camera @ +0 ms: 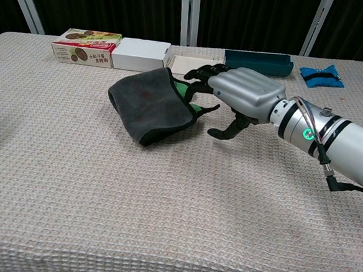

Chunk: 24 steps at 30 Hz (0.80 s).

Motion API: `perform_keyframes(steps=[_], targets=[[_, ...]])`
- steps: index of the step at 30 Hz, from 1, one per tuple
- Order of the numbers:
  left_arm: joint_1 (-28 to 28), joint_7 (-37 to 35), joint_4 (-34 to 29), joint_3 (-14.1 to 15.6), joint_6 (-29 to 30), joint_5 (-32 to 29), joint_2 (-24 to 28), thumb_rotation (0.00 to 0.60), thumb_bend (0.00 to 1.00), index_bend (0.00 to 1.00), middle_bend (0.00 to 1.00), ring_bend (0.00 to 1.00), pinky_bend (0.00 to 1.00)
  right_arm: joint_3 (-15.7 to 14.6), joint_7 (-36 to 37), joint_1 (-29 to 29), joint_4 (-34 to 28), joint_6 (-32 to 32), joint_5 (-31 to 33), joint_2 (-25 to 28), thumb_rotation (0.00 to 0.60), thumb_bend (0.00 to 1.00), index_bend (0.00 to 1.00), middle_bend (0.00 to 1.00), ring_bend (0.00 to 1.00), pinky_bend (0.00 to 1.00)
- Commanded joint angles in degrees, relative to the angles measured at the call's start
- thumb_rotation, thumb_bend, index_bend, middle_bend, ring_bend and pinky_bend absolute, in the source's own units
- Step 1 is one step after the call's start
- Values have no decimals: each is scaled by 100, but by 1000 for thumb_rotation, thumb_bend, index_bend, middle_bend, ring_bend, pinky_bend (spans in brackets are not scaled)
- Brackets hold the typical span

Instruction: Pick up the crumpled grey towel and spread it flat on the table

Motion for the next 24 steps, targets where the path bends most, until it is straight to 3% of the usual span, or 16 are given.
perform_keyframes(steps=[1,7,16,24], targets=[[10,-38,26,-10,9,-30,-6,600,15,141,112,114,145,44,101,163,319,-100,-59,-265,600,246,310,77,0,0],[56,-126,108,16,35,-53,-17,600,15,141,112,114,145,116,303,315,734,-178,-52,-564,600,284,362,94,0,0],[61,-167,186,6,28,-82,-50,600,15,141,112,115,145,125,514,382,961,-165,-72,-612,600,312,418,120,0,0],[27,-157,201,19,-33,-63,-99,600,15,141,112,114,145,189,650,450,1203,-115,-49,-760,600,353,594,198,0,0]])
